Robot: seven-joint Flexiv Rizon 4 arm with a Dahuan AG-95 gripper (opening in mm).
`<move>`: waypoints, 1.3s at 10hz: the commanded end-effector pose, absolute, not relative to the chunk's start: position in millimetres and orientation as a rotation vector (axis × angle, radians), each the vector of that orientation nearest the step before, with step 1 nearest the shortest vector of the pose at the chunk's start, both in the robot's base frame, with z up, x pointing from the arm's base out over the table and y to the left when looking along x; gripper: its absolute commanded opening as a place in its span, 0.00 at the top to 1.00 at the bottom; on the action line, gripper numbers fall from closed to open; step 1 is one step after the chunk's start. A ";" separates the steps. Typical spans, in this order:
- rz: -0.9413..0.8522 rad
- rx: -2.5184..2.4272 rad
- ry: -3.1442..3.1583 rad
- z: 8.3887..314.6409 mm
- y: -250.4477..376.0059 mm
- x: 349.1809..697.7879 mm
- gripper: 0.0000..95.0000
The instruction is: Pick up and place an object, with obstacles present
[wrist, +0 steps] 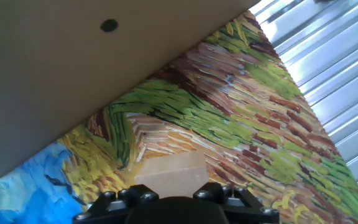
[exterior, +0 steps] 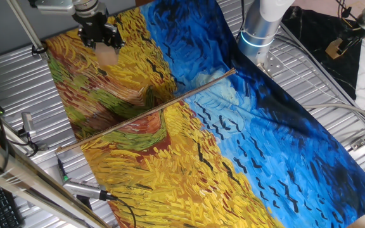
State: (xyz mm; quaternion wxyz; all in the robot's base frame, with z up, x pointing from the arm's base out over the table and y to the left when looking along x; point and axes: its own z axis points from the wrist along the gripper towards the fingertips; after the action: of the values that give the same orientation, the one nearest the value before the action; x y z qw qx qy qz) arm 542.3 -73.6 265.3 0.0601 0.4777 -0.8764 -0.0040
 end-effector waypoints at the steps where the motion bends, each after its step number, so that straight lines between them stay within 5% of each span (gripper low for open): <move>1: 0.030 1.393 -2.675 285.6 -29.2 524.7 1.00; 5: 0.072 1.319 -2.700 299.6 20.7 506.2 1.00; 13: -0.010 1.468 -2.654 300.6 19.8 505.3 1.00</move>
State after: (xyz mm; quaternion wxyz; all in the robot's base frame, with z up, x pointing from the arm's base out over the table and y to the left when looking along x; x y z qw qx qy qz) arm 505.6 19.6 300.3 0.0562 0.4782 -0.8765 0.0020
